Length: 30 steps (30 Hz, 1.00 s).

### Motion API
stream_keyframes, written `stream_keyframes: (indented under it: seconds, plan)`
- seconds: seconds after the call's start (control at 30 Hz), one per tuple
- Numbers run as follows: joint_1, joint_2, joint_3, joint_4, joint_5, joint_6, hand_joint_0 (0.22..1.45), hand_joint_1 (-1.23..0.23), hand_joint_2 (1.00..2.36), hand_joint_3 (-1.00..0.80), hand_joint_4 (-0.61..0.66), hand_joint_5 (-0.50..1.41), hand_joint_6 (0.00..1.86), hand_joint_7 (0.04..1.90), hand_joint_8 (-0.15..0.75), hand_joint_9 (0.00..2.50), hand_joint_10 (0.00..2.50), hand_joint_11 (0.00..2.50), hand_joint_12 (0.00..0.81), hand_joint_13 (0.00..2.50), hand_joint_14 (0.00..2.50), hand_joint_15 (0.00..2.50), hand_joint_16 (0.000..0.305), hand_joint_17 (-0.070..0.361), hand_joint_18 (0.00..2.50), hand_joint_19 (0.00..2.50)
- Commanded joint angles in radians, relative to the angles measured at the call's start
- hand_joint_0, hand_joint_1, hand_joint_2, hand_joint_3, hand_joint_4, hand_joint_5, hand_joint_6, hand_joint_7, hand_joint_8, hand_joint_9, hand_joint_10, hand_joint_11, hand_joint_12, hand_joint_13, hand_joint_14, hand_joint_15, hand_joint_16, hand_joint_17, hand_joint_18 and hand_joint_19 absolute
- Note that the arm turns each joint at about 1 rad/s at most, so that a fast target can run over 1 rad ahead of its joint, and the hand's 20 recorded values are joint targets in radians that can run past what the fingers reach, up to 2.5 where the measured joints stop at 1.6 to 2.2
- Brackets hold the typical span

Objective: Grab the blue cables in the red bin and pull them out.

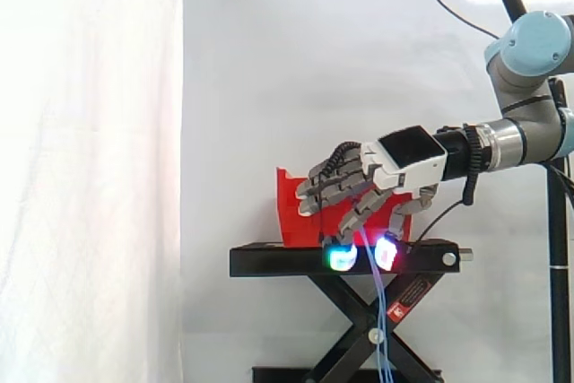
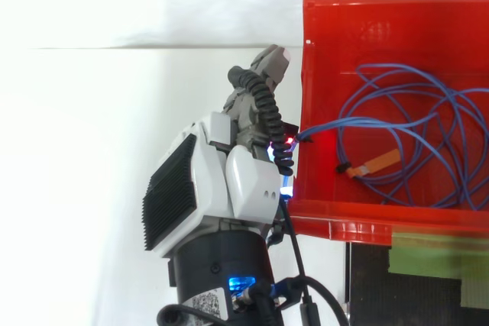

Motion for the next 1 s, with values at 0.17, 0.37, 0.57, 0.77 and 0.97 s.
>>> stream_keyframes:
  seconds: [0.17, 0.37, 0.57, 0.77, 0.97]
  plan:
    - [0.001, 0.0, 0.0, 0.001, -0.001, 0.0, 0.81, -1.07, 1.0, -1.0, -0.04, 0.88, 0.18, 0.81, 0.205, 0.51, 0.0, 0.1, 0.326, 0.4, 0.01, 0.18, 0.045, 0.101, 0.36, 0.28]
    - [0.0, 0.002, 0.0, -0.002, -0.004, -0.002, 0.81, -1.06, 1.0, -1.0, -0.06, 0.91, 0.18, 0.83, 0.208, 0.53, 0.0, 0.11, 0.325, 0.42, 0.01, 0.18, 0.044, 0.1, 0.36, 0.28]
    - [0.001, 0.002, 0.005, -0.002, -0.007, 0.0, 0.81, -1.06, 1.0, -1.0, -0.05, 0.91, 0.29, 0.81, 0.212, 0.56, 0.0, 0.12, 0.325, 0.43, 0.01, 0.18, 0.044, 0.099, 0.37, 0.28]
    - [0.0, 0.002, 0.006, -0.002, -0.007, -0.002, 0.81, -1.06, 1.0, -1.0, -0.04, 0.92, 0.35, 0.79, 0.214, 0.56, 0.0, 0.12, 0.325, 0.43, 0.01, 0.18, 0.044, 0.099, 0.39, 0.28]
    - [0.0, 0.002, 0.005, -0.002, -0.008, -0.003, 0.81, -1.05, 1.0, -1.0, -0.04, 0.93, 0.35, 0.79, 0.214, 0.56, 0.0, 0.11, 0.326, 0.43, 0.01, 0.19, 0.044, 0.099, 0.39, 0.29]
